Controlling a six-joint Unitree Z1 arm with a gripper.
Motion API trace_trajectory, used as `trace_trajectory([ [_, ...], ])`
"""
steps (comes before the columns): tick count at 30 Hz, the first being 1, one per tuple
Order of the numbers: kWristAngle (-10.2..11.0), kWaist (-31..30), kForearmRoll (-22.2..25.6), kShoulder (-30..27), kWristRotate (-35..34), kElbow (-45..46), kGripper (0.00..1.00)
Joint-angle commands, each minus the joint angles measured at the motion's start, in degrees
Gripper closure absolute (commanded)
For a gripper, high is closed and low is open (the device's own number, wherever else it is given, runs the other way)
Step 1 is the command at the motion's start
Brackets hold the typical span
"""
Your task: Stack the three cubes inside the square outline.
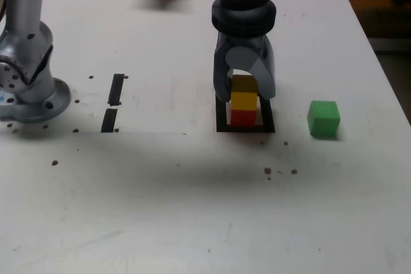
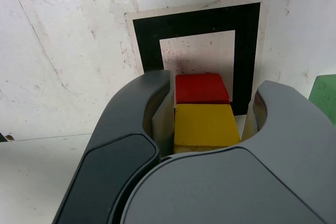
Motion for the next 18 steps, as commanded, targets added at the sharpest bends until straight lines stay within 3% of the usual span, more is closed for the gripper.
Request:
trace_trajectory([
  [1,0.2,0.1,0.0,0.2,0.1,0.5,0.38],
  [9,1.5,0.1,2.0,-2.5,0.3,1.5,0.14],
  [14,3.4,0.0,5.7,-4.8,-0.6,1.1,0.06],
  [18,6.2,-1.2,10.3,-7.1,-1.9,-1.1,0.04],
])
